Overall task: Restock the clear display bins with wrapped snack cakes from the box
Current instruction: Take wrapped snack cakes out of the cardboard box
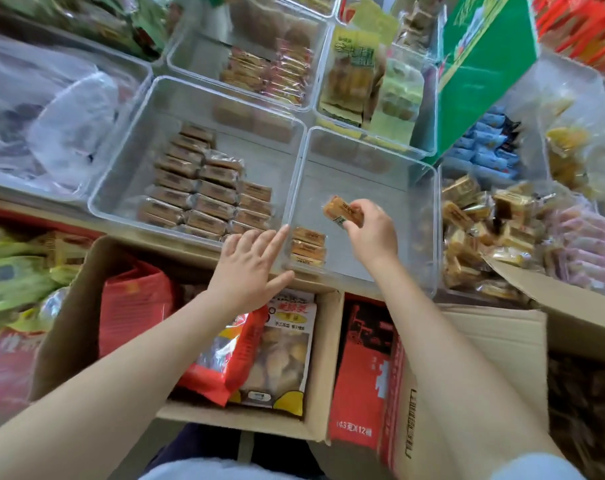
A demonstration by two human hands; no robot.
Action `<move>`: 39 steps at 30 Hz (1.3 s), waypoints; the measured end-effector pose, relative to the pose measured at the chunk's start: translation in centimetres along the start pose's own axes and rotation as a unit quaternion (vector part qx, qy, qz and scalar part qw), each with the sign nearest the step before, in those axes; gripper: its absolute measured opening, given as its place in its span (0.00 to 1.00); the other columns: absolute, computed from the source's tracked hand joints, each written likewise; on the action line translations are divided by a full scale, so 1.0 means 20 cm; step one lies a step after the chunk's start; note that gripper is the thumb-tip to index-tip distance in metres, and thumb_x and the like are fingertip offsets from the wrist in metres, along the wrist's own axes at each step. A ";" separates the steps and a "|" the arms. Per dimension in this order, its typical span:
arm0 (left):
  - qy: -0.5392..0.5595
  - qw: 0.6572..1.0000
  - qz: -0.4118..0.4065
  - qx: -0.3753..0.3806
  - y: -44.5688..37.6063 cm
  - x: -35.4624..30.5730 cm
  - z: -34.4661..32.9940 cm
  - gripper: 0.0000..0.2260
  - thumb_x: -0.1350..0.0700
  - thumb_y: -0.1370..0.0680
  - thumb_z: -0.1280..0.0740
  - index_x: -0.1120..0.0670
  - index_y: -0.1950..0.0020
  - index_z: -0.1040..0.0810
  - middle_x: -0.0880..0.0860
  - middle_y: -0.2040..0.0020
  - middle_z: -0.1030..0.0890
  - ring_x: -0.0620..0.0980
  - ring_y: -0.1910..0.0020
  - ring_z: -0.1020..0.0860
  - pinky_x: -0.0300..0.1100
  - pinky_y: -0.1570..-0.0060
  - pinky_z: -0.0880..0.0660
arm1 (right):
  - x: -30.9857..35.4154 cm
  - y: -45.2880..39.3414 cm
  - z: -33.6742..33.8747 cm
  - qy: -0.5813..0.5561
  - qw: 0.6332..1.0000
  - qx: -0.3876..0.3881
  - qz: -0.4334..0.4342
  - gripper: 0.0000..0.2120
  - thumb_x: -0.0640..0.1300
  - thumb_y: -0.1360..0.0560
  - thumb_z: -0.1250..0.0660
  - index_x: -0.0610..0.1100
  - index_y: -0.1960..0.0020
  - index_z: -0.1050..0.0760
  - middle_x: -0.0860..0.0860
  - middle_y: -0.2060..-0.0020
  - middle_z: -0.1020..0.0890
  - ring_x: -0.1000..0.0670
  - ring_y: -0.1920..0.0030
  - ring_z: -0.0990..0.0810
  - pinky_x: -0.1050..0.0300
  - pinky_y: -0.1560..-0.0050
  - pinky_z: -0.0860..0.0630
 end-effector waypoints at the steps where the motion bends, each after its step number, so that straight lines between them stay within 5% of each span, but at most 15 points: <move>1: -0.004 1.000 -0.006 0.000 0.00 0.00 0.00 0.37 0.31 0.21 0.53 0.45 0.17 0.57 0.50 0.21 0.37 0.55 0.23 0.42 0.52 0.27 0.49 | 0.01 -0.04 -0.07 0.006 1.000 0.004 -0.005 0.14 0.41 0.22 0.32 0.46 0.37 0.24 0.48 0.42 0.21 0.45 0.44 0.22 0.56 0.48 0.28; 9: 0.003 1.000 -0.018 -0.010 0.00 -0.01 -0.01 0.38 0.32 0.21 0.48 0.46 0.17 0.60 0.50 0.21 0.39 0.55 0.22 0.43 0.51 0.28 0.54 | 0.01 -0.15 -0.46 0.100 0.984 0.145 -0.026 0.17 0.40 0.21 0.39 0.51 0.35 0.23 0.47 0.39 0.21 0.42 0.39 0.23 0.50 0.43 0.25; 16: 0.003 1.000 -0.021 0.001 0.00 -0.02 -0.01 0.39 0.33 0.21 0.47 0.47 0.18 0.62 0.50 0.20 0.41 0.56 0.22 0.45 0.52 0.28 0.53 | -0.04 -0.11 -0.52 0.223 0.951 0.214 -0.016 0.25 0.50 0.17 0.43 0.58 0.22 0.42 0.40 0.29 0.36 0.38 0.31 0.34 0.41 0.35 0.31; 20: -0.014 0.999 -0.017 0.024 0.01 -0.03 0.02 0.41 0.35 0.21 0.44 0.47 0.19 0.66 0.50 0.19 0.45 0.56 0.21 0.47 0.52 0.27 0.53 | -0.05 -0.04 -0.47 0.186 0.949 0.254 -0.028 0.31 0.50 0.18 0.41 0.61 0.20 0.50 0.40 0.25 0.42 0.37 0.26 0.38 0.40 0.29 0.35; 23: -0.031 0.998 -0.023 0.039 0.01 -0.05 0.05 0.43 0.39 0.22 0.41 0.47 0.19 0.67 0.51 0.20 0.41 0.55 0.24 0.43 0.52 0.28 0.50 | 0.01 0.03 -0.30 0.100 0.972 0.211 -0.020 0.28 0.49 0.19 0.39 0.59 0.21 0.43 0.44 0.26 0.39 0.42 0.28 0.35 0.46 0.31 0.33; 26: -0.038 0.997 -0.006 0.074 -0.01 -0.06 0.09 0.42 0.40 0.22 0.39 0.47 0.18 0.64 0.53 0.23 0.35 0.56 0.25 0.38 0.53 0.27 0.42 | 0.09 0.17 0.00 0.028 0.987 0.158 0.027 0.16 0.50 0.18 0.40 0.54 0.32 0.25 0.51 0.38 0.25 0.50 0.40 0.24 0.57 0.44 0.32; 28: -0.031 0.996 0.019 0.085 -0.03 -0.12 0.14 0.40 0.39 0.21 0.39 0.50 0.17 0.57 0.57 0.20 0.42 0.58 0.21 0.44 0.56 0.24 0.44 | 0.11 0.33 0.26 -0.041 0.992 0.106 0.048 0.11 0.48 0.18 0.39 0.52 0.42 0.20 0.55 0.49 0.18 0.53 0.51 0.18 0.58 0.51 0.27; 31: 0.043 0.998 -0.017 0.045 -0.02 -0.40 0.22 0.34 0.41 0.20 0.38 0.53 0.18 0.44 0.59 0.19 0.43 0.58 0.20 0.46 0.55 0.23 0.45 | 0.04 0.62 0.69 -0.106 0.991 -0.019 0.081 0.09 0.44 0.19 0.38 0.48 0.47 0.19 0.53 0.61 0.17 0.56 0.64 0.17 0.59 0.60 0.21; 34: 0.176 0.978 -0.099 0.051 0.06 -0.82 0.23 0.30 0.44 0.20 0.36 0.52 0.20 0.38 0.56 0.21 0.37 0.56 0.22 0.40 0.51 0.25 0.42 | -0.17 0.86 1.04 -0.112 0.981 -0.141 0.076 0.09 0.41 0.18 0.38 0.43 0.47 0.18 0.52 0.64 0.17 0.54 0.66 0.18 0.57 0.62 0.20; 39: 0.319 0.923 -0.196 0.094 0.28 -1.46 0.20 0.33 0.43 0.18 0.36 0.43 0.18 0.49 0.46 0.18 0.49 0.41 0.21 0.52 0.44 0.23 0.51 | -0.66 1.07 1.27 -0.074 0.982 -0.170 -0.022 0.10 0.44 0.18 0.38 0.45 0.45 0.19 0.61 0.62 0.21 0.62 0.63 0.21 0.69 0.58 0.24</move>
Point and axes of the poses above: each hand's wrist, its own y-axis away from the middle knuckle, its own z-axis out of the back of the hand, x = y × z, the point moved 7 cm from there along -y, towards the middle knuckle
